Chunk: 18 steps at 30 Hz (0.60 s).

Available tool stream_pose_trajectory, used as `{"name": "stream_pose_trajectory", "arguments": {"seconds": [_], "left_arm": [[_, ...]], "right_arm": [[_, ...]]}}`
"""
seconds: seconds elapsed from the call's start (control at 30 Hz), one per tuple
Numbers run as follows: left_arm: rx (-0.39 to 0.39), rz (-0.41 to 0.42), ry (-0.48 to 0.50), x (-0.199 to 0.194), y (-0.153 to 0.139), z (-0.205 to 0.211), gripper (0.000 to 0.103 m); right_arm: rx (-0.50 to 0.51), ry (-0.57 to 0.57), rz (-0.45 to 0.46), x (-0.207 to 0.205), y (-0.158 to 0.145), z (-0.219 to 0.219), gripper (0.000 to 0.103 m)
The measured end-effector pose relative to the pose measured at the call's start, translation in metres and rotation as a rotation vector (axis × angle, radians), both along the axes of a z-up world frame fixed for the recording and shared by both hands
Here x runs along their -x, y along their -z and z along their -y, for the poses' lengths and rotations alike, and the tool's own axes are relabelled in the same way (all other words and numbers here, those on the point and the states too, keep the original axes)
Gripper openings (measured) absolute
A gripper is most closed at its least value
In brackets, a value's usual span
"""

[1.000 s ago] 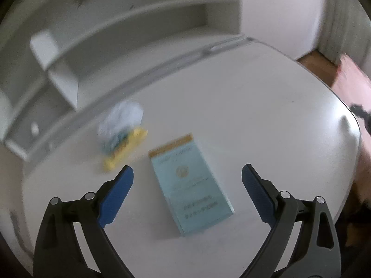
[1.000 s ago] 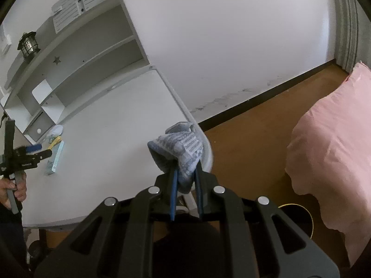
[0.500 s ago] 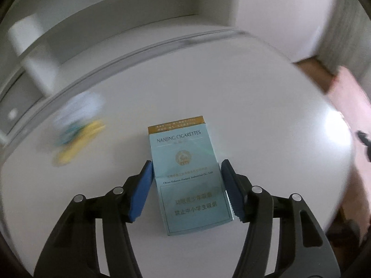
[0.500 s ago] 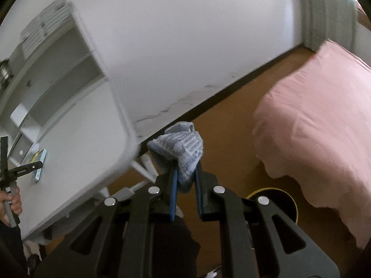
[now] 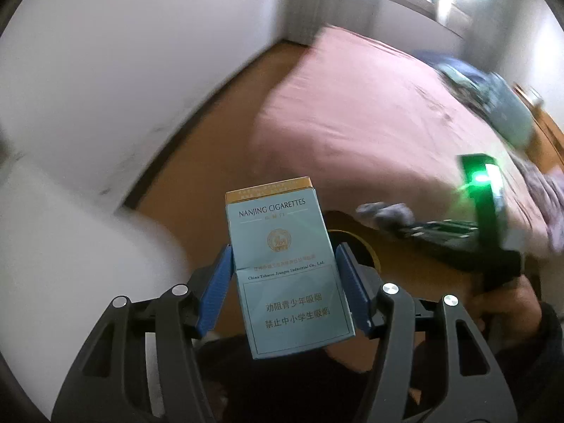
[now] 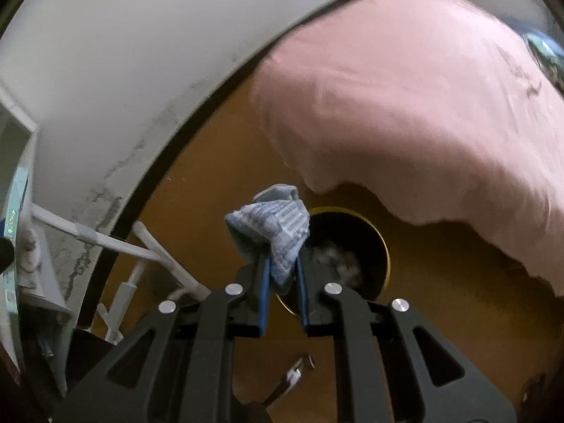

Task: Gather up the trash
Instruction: 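Carry the cigarette box and glove over the bin and open both tools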

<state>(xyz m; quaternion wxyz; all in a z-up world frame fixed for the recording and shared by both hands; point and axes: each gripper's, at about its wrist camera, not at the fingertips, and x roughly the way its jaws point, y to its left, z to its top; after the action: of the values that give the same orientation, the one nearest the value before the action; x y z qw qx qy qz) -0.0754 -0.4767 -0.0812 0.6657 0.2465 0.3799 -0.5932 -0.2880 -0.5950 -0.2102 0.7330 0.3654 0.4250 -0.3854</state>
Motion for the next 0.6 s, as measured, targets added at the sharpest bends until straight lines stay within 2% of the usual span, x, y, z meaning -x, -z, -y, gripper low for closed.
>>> {"name": "stream_pose_trajectory", "arguments": {"seconds": [0.07, 0.17, 0.37, 0.6], "left_arm": [[-0.025, -0.011, 0.062, 0.021, 0.021, 0.027, 0.058], [-0.057, -0.037, 0.11, 0.034, 0.047, 0.051, 0.058], [-0.121, -0.071, 0.138, 0.045, 0.094, 0.087, 0.058], [-0.157, -0.08, 0.152, 0.062, 0.109, 0.11, 0.059]], "right_arm": [[-0.068, 0.04, 0.036, 0.016, 0.014, 0.011, 0.014], [-0.055, 0.085, -0.029, 0.033, 0.028, 0.021, 0.014], [-0.127, 0.145, -0.018, 0.057, 0.05, 0.037, 0.014], [-0.14, 0.159, -0.007, 0.059, 0.053, 0.043, 0.014]]}}
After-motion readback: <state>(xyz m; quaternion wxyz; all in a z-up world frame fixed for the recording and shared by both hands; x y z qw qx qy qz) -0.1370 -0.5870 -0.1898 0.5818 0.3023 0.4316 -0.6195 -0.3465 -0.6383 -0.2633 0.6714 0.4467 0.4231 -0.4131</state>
